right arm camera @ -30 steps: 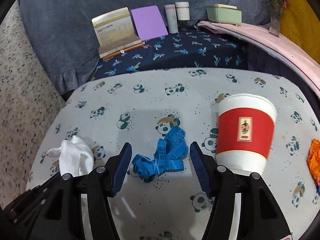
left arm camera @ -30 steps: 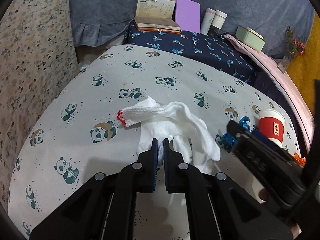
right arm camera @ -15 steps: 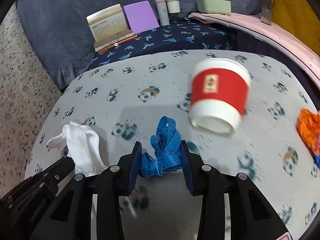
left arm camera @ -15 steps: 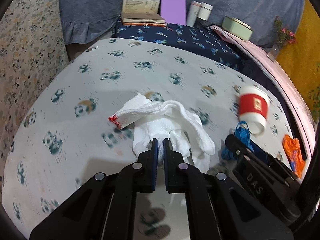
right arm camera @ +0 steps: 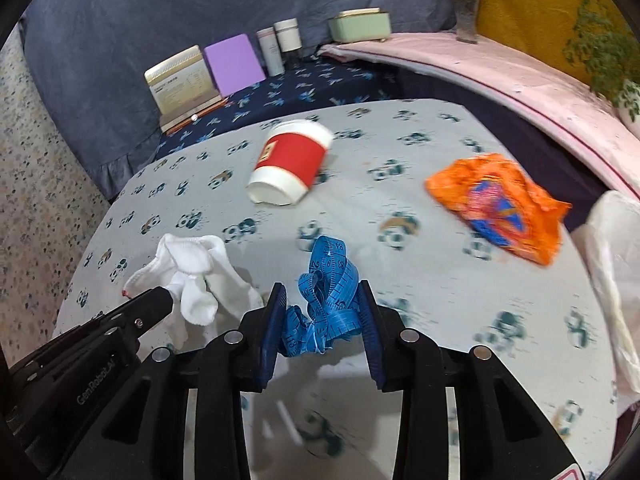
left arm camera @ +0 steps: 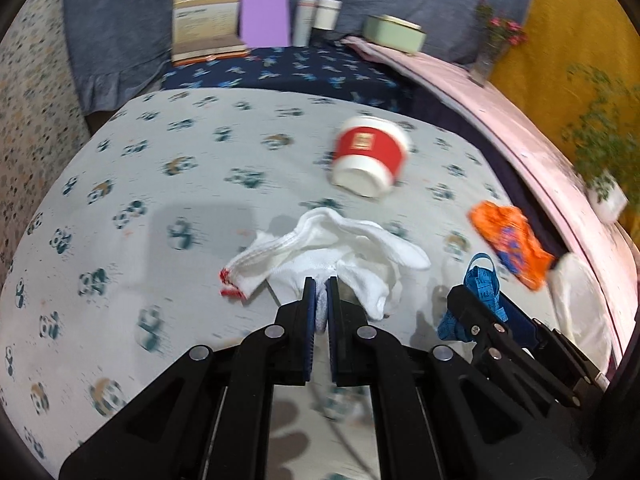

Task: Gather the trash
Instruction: 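Carry the tape measure and glove over the trash bin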

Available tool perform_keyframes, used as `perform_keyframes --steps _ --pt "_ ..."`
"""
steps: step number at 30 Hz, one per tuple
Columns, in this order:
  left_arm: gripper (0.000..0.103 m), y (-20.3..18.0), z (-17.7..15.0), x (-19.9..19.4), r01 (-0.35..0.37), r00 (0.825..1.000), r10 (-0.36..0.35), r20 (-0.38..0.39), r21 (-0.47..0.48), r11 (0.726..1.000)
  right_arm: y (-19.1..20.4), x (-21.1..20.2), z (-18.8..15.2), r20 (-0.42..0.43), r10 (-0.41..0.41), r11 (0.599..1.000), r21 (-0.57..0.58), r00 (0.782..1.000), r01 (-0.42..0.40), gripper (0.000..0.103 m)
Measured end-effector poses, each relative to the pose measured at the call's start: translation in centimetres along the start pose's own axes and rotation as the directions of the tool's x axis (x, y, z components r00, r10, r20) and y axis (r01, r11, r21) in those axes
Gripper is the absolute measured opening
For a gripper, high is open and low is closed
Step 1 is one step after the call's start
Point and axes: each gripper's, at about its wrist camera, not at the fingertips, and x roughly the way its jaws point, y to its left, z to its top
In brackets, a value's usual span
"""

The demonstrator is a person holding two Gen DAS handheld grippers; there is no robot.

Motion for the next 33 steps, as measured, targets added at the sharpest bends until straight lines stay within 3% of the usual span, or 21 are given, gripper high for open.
perform_keyframes --steps 16,33 --pt "0.005 -12.8 -1.7 -3.2 0.11 0.993 -0.117 0.026 0.192 0.975 -11.2 -8.4 -1.0 0.129 -0.105 0.985 0.147 0.986 0.085 0.034" --pt "0.005 -25.4 -2.8 -3.3 0.232 0.97 -0.243 -0.013 0.355 0.906 -23.3 -12.8 -2.2 0.172 -0.241 0.926 0.335 0.955 0.173 0.034"
